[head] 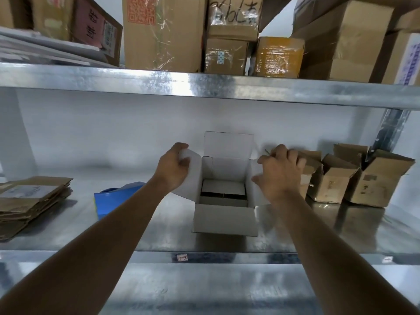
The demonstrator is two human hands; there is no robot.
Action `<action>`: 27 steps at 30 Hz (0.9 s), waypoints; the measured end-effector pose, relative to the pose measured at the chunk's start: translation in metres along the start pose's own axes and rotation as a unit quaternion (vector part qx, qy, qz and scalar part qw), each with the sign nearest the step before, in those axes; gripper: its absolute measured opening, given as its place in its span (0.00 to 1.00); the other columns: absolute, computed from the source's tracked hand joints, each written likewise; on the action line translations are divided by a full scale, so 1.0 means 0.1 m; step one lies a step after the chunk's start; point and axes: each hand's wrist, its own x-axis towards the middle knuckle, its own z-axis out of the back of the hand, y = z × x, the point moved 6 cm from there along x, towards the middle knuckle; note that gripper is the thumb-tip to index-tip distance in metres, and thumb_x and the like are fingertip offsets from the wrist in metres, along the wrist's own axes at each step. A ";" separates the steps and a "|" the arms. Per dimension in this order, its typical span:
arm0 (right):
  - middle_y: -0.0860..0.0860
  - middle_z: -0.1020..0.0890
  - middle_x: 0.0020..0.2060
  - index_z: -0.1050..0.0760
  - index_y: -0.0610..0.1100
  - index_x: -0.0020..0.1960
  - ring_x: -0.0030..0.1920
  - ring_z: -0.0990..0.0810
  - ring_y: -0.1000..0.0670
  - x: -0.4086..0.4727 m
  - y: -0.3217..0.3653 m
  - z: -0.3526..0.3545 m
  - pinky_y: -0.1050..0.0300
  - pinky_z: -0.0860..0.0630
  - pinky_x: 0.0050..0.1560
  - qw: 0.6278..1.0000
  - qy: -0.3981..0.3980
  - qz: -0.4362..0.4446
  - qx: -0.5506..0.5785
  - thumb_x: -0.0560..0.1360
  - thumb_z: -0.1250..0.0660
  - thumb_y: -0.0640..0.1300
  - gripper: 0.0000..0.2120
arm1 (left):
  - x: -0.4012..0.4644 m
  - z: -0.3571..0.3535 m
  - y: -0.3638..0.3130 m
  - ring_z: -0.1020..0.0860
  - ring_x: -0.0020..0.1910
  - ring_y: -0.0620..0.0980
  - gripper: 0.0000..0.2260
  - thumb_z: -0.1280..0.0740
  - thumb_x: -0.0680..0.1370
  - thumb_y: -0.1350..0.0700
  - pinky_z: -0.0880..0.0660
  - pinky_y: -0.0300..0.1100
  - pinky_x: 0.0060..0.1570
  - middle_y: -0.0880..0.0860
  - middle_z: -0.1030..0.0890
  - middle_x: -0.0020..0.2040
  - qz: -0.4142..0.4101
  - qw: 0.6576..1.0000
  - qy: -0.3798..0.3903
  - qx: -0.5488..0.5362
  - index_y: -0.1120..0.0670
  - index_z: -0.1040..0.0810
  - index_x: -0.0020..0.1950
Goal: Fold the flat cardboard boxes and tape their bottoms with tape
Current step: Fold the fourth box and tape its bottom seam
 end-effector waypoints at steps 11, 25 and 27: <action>0.45 0.26 0.69 0.28 0.46 0.72 0.68 0.26 0.41 -0.23 0.18 -0.36 0.45 0.26 0.65 0.977 0.142 0.046 0.149 0.81 0.37 0.61 0.26 | -0.05 -0.25 -0.15 0.32 0.68 0.56 0.26 0.37 0.78 0.33 0.39 0.53 0.71 0.53 0.27 0.67 -0.195 0.868 0.046 0.455 0.47 0.21 0.70; 0.54 0.28 0.54 0.17 0.50 0.56 0.53 0.24 0.52 -0.18 0.27 -0.97 0.55 0.23 0.53 0.954 0.165 0.035 0.249 0.84 0.49 0.65 0.27 | -0.08 -0.58 0.25 0.25 0.69 0.54 0.31 0.47 0.82 0.34 0.25 0.49 0.65 0.51 0.26 0.74 -0.138 0.918 0.260 0.266 0.49 0.34 0.80; 0.54 0.28 0.53 0.17 0.50 0.54 0.51 0.25 0.53 -0.17 0.26 -1.01 0.53 0.23 0.52 0.954 0.161 0.031 0.251 0.84 0.50 0.65 0.27 | -0.06 -0.60 0.29 0.25 0.70 0.54 0.32 0.49 0.81 0.33 0.25 0.49 0.65 0.50 0.27 0.74 -0.133 0.922 0.266 0.250 0.48 0.36 0.81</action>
